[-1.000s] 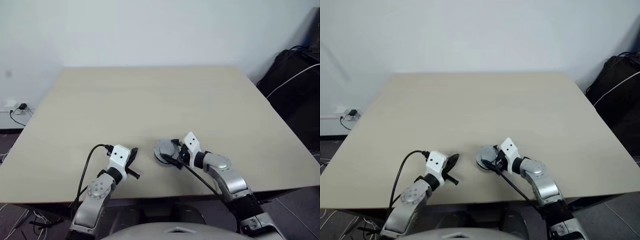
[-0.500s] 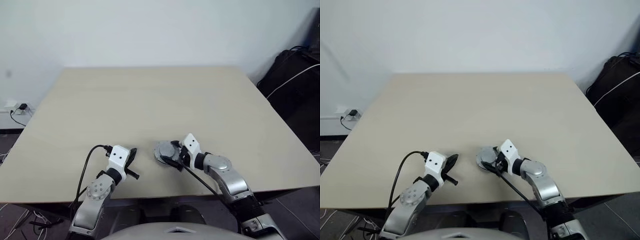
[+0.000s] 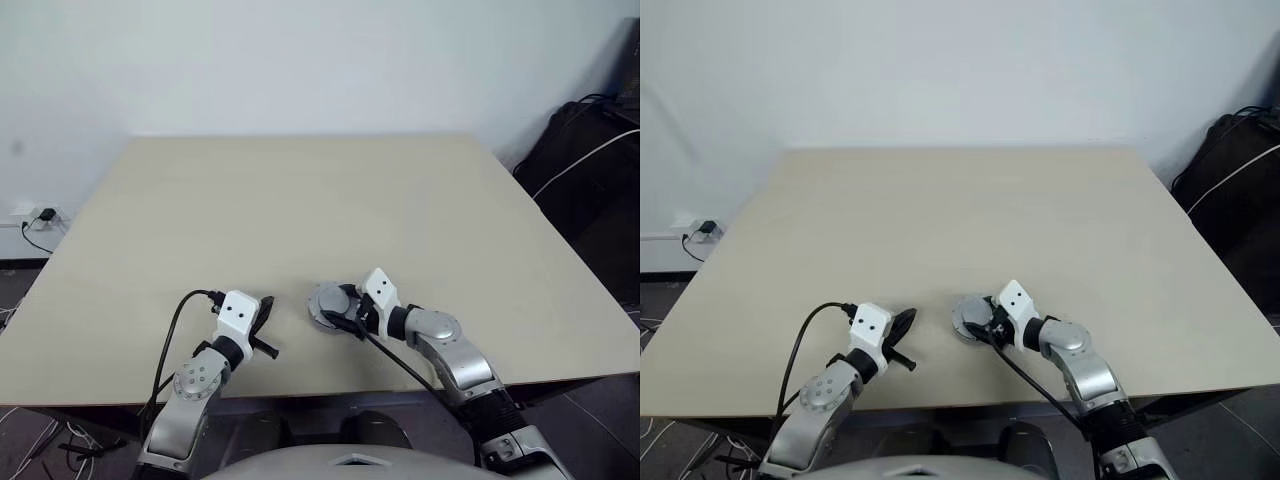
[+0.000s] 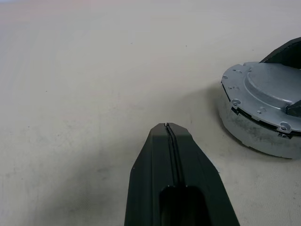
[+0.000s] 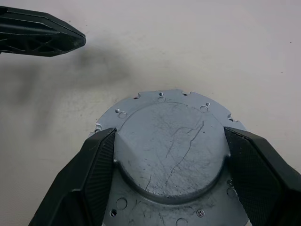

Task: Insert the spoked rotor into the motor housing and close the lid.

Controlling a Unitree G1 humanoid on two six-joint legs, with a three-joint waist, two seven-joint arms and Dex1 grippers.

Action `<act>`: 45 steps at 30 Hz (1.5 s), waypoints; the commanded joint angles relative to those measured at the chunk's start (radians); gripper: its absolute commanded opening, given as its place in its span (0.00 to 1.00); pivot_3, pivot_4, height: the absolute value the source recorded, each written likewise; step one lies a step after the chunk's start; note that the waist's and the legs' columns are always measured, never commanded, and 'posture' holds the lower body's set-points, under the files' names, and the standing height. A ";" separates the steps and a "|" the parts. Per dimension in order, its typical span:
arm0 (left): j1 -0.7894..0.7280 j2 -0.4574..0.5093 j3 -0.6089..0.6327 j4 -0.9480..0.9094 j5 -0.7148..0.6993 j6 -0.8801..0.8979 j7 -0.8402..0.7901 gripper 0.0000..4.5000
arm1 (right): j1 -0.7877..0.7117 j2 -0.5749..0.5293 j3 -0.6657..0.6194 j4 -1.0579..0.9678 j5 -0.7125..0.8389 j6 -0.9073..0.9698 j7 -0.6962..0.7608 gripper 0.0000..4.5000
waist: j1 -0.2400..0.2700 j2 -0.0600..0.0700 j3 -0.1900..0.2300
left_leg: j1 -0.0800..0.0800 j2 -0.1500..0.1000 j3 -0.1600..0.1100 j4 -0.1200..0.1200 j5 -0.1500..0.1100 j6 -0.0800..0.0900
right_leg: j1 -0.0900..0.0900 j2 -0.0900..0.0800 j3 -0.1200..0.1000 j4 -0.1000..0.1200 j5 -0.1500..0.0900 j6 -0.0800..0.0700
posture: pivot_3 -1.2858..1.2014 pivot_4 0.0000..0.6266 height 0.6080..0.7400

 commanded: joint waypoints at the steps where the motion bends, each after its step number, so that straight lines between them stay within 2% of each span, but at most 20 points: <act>1: -0.009 -0.002 0.000 -0.045 0.004 -0.004 0.002 0.00 | -0.002 -0.021 -0.008 0.018 -0.019 -0.002 -0.004 0.72 | 0.000 0.000 0.000 | 0.000 0.000 0.000 0.000 0.000 0.000 | 0.000 0.000 0.000 0.000 0.000 0.000 | 0.52 0.00 1.00; 12: -0.006 -0.006 -0.006 -0.048 0.002 -0.002 0.001 0.00 | -0.023 -0.063 0.009 0.012 -0.036 0.042 0.016 0.72 | 0.004 0.000 0.000 | 0.000 0.000 0.000 0.000 -0.001 0.001 | 0.000 0.000 0.000 0.000 0.000 0.000 | 0.52 0.00 1.00; 23: -0.027 -0.018 -0.007 -0.037 0.007 -0.002 0.011 0.00 | -0.022 -0.059 0.016 -0.031 -0.050 0.128 -0.013 0.72 | 0.006 0.001 -0.001 | 0.000 0.000 0.000 0.000 -0.002 0.003 | 0.000 -0.001 0.000 0.000 0.000 0.000 | 0.52 0.00 1.00; 30: -0.210 -0.059 -0.048 0.057 0.095 0.160 0.068 0.00 | -0.018 -0.049 0.025 -0.036 -0.051 0.139 -0.028 0.72 | 0.009 0.001 -0.002 | 0.000 0.000 0.000 0.001 -0.001 0.003 | 0.001 0.000 0.000 0.000 0.001 0.002 | 0.52 0.00 1.00; 37: -0.408 -0.108 -0.053 0.183 -0.085 0.354 -0.158 0.00 | -0.014 -0.043 0.031 -0.049 -0.048 0.156 -0.038 0.72 | 0.006 -0.002 -0.004 | 0.000 0.000 0.000 0.002 0.001 -0.001 | 0.002 0.000 0.000 0.000 0.001 0.002 | 0.52 0.00 1.00; 40: -0.468 -0.116 -0.036 0.211 -0.143 0.478 -0.199 0.00 | -0.009 -0.042 0.031 -0.059 -0.045 0.160 -0.047 0.72 | 0.002 -0.002 -0.003 | 0.000 0.000 0.000 0.002 0.001 -0.001 | 0.001 0.000 0.000 0.000 0.001 0.002 | 0.52 0.00 1.00; 45: -0.513 -0.098 -0.039 0.230 -0.184 0.586 -0.245 0.00 | 0.010 -0.043 0.026 -0.084 -0.040 0.171 -0.063 0.72 | 0.001 -0.002 -0.003 | 0.000 0.000 0.000 0.002 0.001 -0.001 | 0.001 0.001 0.000 0.000 0.001 0.001 | 0.52 0.00 1.00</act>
